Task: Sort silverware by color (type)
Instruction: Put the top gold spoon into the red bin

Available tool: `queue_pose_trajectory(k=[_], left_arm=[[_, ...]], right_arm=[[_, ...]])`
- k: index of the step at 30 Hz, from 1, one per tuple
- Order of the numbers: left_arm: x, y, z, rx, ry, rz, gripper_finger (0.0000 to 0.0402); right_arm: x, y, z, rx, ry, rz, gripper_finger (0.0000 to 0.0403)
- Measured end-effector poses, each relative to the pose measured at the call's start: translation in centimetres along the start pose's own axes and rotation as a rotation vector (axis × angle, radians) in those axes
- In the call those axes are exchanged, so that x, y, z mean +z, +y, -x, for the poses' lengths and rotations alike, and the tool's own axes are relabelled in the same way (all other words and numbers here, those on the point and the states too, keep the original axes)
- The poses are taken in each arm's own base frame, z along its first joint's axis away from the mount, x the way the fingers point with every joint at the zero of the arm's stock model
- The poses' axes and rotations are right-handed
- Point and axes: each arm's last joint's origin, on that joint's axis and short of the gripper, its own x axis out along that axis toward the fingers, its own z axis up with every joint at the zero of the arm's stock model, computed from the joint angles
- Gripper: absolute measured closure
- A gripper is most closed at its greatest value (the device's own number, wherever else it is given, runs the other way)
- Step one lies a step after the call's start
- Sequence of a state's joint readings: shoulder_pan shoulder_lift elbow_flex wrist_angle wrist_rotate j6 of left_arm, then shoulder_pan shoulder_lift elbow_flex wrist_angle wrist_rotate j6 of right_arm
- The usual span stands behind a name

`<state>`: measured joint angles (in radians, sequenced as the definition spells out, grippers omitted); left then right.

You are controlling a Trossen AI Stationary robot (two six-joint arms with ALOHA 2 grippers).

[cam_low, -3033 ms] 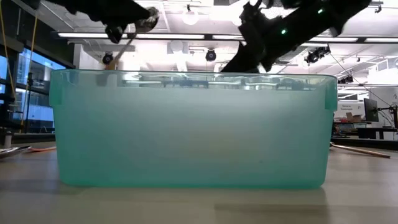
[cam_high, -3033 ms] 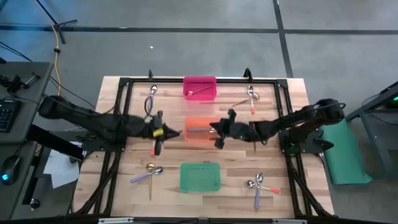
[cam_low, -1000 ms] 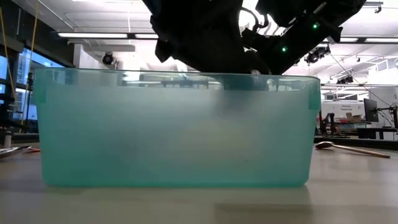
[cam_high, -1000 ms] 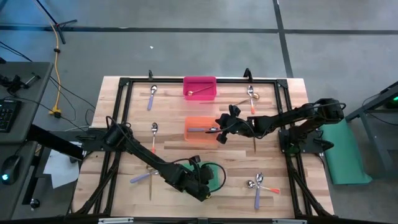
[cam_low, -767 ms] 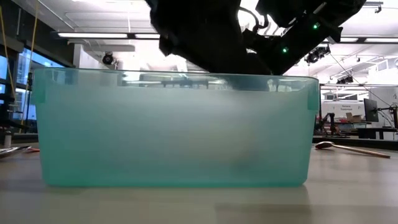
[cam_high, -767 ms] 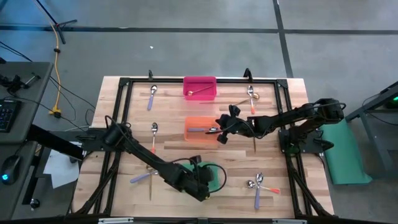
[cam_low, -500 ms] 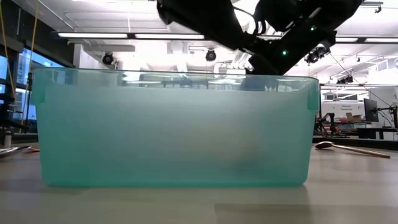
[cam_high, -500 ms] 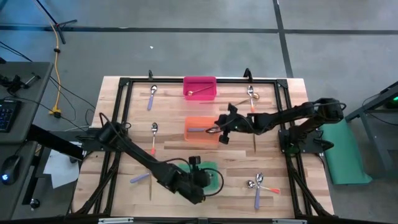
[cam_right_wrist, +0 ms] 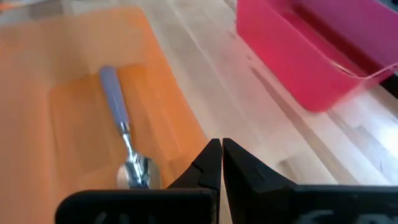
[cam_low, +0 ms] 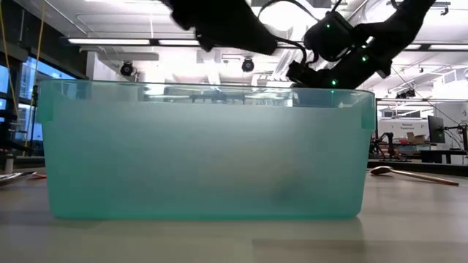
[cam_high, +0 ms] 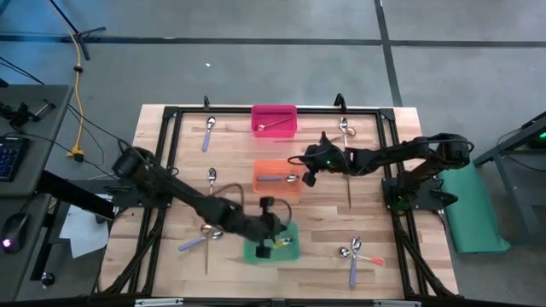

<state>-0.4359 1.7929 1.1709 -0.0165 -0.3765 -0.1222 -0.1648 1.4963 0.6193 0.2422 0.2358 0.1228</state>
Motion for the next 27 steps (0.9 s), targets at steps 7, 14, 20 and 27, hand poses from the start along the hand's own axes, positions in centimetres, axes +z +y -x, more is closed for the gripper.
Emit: queue_pose_trajectory(k=[7, 14, 20, 27], left_arm=[[-2.4, 4.8, 2.4, -0.069, -0.191, 0.08, 0.0401], [-6.4, 9.3, 3.9, -0.078, -0.294, 0.152, 0.0401], [-9.8, 12.3, 4.5, -0.059, -0.315, 0.218, 0.0401], [-13.1, 14.7, 5.6, -0.029, -0.342, 0.253, 0.0401]], right_arm=[[-0.5, -0.4, -0.1, -0.021, 0.025, -0.048, 0.0403], [-0.6, -3.5, -0.5, -0.122, 0.058, -0.278, 0.0402], [-1.1, -7.5, -0.5, -0.269, 0.214, -0.379, 0.0372], [0.1, -11.0, 0.7, -0.329, 0.458, -0.199, 0.0293]])
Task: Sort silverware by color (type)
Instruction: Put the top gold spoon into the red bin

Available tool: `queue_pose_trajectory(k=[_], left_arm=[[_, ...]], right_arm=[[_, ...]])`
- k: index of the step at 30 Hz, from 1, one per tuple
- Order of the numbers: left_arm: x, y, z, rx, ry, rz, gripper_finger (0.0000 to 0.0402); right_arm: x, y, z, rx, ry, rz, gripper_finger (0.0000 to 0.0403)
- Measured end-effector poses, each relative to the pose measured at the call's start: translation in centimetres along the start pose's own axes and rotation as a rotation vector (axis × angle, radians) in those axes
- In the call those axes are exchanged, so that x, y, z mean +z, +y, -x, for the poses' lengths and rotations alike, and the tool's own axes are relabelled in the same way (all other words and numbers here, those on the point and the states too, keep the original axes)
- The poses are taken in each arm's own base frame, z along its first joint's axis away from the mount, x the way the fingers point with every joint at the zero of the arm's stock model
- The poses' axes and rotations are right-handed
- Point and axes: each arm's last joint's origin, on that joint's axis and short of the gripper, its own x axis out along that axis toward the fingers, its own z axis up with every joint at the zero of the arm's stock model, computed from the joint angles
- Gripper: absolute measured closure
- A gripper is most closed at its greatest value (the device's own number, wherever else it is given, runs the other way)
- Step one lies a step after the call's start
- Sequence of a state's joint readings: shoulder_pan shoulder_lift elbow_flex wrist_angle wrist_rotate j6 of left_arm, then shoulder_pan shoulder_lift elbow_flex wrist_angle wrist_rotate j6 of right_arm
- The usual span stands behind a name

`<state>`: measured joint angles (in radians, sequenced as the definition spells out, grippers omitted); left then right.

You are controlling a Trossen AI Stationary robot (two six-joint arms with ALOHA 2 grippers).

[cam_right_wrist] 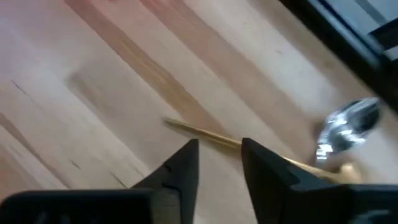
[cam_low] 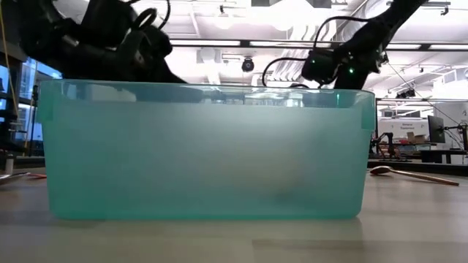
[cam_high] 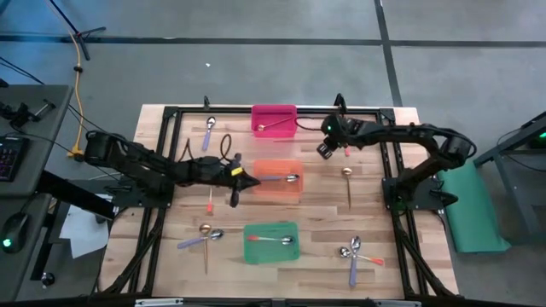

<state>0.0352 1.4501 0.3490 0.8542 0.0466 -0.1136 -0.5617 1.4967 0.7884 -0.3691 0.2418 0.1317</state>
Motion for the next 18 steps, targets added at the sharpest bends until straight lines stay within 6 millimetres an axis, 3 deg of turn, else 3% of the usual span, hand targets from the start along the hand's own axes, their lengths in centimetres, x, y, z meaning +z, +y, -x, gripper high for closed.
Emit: queue_pose_trajectory(k=[9, 18], left_arm=[[-1.4, 2.7, 2.0, -0.025, -0.043, -0.015, 0.0401], [-1.7, 4.9, 2.7, 0.002, -0.032, -0.021, 0.0401]], right_arm=[[1.2, -3.3, 0.3, 0.092, 0.055, 0.316, 0.0263], [0.9, -3.8, -0.1, 0.132, 0.124, 0.458, 0.0263]])
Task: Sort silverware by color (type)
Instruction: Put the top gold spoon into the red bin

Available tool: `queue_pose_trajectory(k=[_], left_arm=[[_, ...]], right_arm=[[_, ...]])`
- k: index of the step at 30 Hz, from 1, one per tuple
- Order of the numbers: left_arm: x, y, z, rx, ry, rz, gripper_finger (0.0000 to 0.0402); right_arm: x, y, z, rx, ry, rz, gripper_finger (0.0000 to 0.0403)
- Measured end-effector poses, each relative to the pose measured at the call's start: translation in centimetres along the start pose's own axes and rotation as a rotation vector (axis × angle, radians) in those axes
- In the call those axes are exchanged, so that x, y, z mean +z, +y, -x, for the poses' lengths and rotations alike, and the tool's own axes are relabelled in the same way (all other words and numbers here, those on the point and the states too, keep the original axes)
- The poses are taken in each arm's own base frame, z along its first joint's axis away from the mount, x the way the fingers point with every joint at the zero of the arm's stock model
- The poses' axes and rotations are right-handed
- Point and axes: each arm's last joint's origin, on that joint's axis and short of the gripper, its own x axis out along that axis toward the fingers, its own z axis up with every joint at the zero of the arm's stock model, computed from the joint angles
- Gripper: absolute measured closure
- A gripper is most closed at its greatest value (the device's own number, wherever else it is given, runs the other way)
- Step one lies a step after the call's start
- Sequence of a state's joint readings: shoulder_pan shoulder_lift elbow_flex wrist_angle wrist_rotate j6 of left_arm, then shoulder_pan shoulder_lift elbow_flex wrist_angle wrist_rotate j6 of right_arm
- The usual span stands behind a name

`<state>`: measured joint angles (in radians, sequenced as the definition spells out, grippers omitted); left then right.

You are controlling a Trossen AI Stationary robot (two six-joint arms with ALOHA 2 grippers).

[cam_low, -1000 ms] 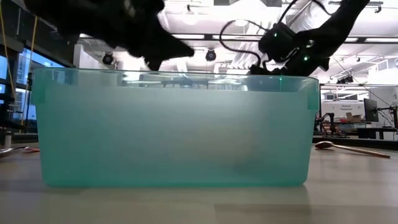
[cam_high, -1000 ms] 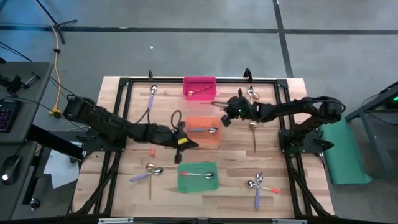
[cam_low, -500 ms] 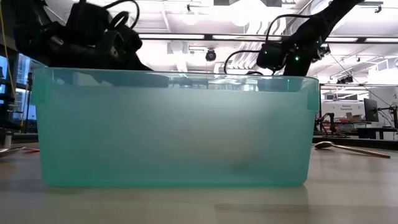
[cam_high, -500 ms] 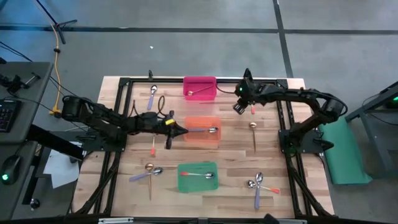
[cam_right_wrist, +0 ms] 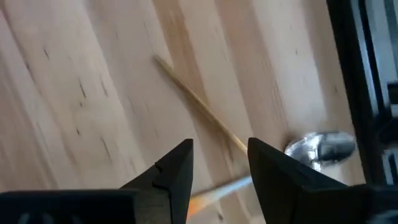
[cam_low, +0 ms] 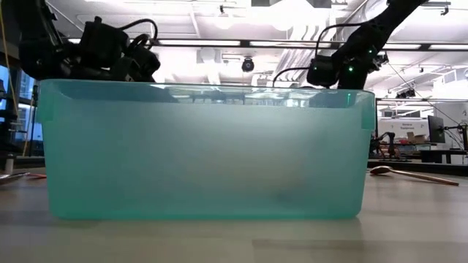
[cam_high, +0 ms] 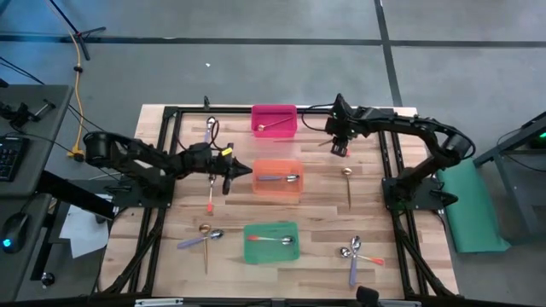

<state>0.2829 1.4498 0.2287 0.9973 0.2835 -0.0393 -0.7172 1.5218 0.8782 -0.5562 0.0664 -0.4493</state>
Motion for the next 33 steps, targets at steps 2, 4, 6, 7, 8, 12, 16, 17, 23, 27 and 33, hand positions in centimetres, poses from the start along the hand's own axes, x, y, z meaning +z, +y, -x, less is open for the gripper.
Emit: queue_pose_trajectory(k=[2, 4, 6, 7, 8, 12, 16, 17, 23, 27, 33], left_arm=[[0.0, 0.5, 0.1, 0.003, 0.0, 0.001, 0.0401], [0.0, 0.9, 0.3, 0.0, 0.0, -0.005, 0.0401], [0.0, 1.2, 0.4, 0.006, 0.001, -0.011, 0.0401], [0.0, 1.4, 0.5, 0.005, 0.003, -0.013, 0.0401], [0.0, 1.6, 0.5, -0.004, 0.003, -0.011, 0.0401], [0.0, 2.3, 0.9, -0.017, 0.002, -0.001, 0.0401], [0.0, 3.1, 1.2, 0.011, 0.0, 0.005, 0.0401], [0.0, 3.3, 1.2, 0.019, -0.001, 0.006, 0.0401], [-0.2, 4.3, 1.7, 0.07, 0.012, 0.004, 0.0401], [-0.4, 4.9, 2.0, 0.097, 0.03, 0.021, 0.0401], [-0.6, 5.4, 2.3, 0.123, 0.038, 0.031, 0.0401]], right_arm=[[0.4, -0.1, -0.2, 0.03, 0.017, 0.007, 0.0263], [0.8, -0.3, -0.7, 0.05, 0.048, 0.029, 0.0263], [1.2, -0.5, -1.2, 0.071, 0.087, 0.054, 0.0263], [1.5, -0.6, -1.5, 0.078, 0.101, 0.063, 0.0263], [1.7, -0.7, -1.8, 0.083, 0.117, 0.074, 0.0263], [2.2, -1.0, -2.5, 0.08, 0.174, 0.153, 0.0263], [2.1, -1.7, -3.0, 0.061, 0.205, 0.201, 0.0263], [2.0, -1.8, -3.2, 0.068, 0.213, 0.203, 0.0263], [1.1, -2.7, -4.3, 0.093, 0.258, 0.186, 0.0263], [0.8, -2.9, -4.9, 0.122, 0.265, 0.18, 0.0269], [0.7, -2.8, -5.8, 0.16, 0.273, 0.195, 0.0297]])
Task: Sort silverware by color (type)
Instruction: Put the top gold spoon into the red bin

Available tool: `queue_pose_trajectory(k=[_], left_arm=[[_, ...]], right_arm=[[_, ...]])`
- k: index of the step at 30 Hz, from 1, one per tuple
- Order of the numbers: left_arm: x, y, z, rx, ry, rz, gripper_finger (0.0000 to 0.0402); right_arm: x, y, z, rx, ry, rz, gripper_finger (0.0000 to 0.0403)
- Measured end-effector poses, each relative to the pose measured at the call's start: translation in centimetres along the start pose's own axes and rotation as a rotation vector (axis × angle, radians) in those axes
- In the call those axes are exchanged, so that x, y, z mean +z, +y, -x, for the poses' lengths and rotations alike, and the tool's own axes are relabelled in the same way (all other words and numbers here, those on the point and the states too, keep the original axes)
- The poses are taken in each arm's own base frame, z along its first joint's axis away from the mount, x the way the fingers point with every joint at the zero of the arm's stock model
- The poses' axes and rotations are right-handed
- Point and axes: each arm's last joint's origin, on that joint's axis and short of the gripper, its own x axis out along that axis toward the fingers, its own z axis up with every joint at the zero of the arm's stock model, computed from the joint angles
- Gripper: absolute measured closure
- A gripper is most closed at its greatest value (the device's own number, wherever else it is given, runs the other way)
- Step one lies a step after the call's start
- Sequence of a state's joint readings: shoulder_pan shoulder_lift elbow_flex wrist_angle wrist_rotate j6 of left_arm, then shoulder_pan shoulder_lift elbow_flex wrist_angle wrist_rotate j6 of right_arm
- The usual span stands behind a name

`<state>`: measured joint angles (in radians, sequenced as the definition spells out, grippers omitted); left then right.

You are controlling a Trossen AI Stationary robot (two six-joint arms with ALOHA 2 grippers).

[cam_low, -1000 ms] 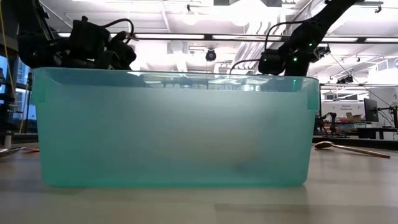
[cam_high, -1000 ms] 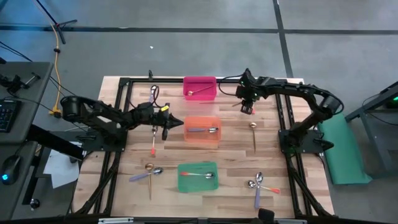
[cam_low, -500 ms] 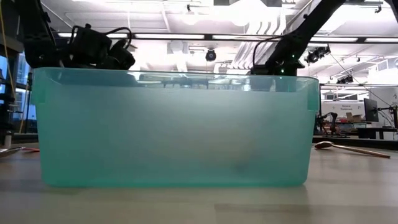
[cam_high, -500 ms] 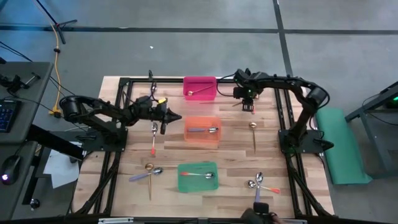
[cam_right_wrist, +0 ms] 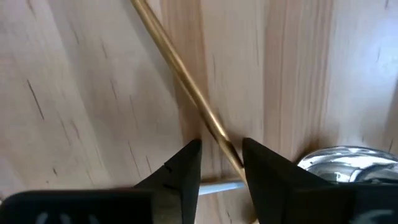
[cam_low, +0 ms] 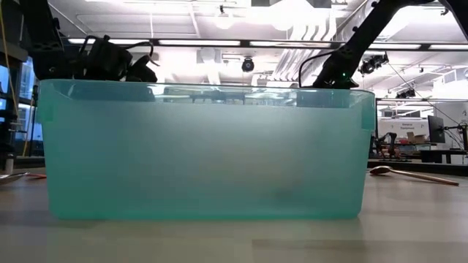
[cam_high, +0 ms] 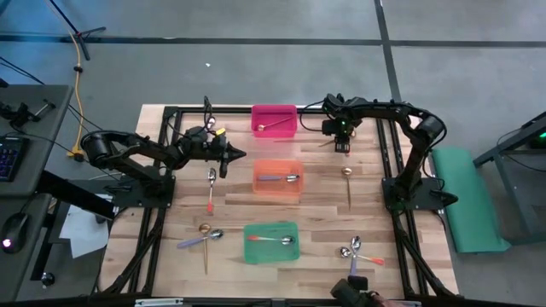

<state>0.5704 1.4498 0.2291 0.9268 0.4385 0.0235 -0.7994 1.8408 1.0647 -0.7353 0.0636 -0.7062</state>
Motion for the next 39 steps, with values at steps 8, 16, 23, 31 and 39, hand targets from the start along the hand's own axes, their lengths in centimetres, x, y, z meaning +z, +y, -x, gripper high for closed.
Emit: queue_pose_trajectory(k=[8, 16, 23, 31, 39], left_arm=[[0.0, 0.5, 0.2, 0.023, -0.001, 0.011, 0.0401], [0.0, 0.9, 0.4, 0.046, -0.009, 0.066, 0.0401], [0.0, 1.5, 0.7, 0.075, -0.014, 0.081, 0.0401], [0.0, 1.9, 0.9, 0.096, -0.018, 0.106, 0.0401], [0.0, 1.9, 0.9, 0.096, -0.018, 0.105, 0.0401]], right_arm=[[0.0, 0.1, -0.2, 0.016, 0.001, 0.003, 0.0348], [-0.2, 0.2, 0.6, 0.007, -0.015, -0.043, 0.0398], [0.9, -0.8, 4.3, -0.013, -0.092, -0.103, 0.0401], [4.5, -2.4, 10.0, -0.112, -0.288, -0.078, 0.0402], [9.6, -3.7, 13.4, -0.097, -0.49, -0.082, 0.0402]])
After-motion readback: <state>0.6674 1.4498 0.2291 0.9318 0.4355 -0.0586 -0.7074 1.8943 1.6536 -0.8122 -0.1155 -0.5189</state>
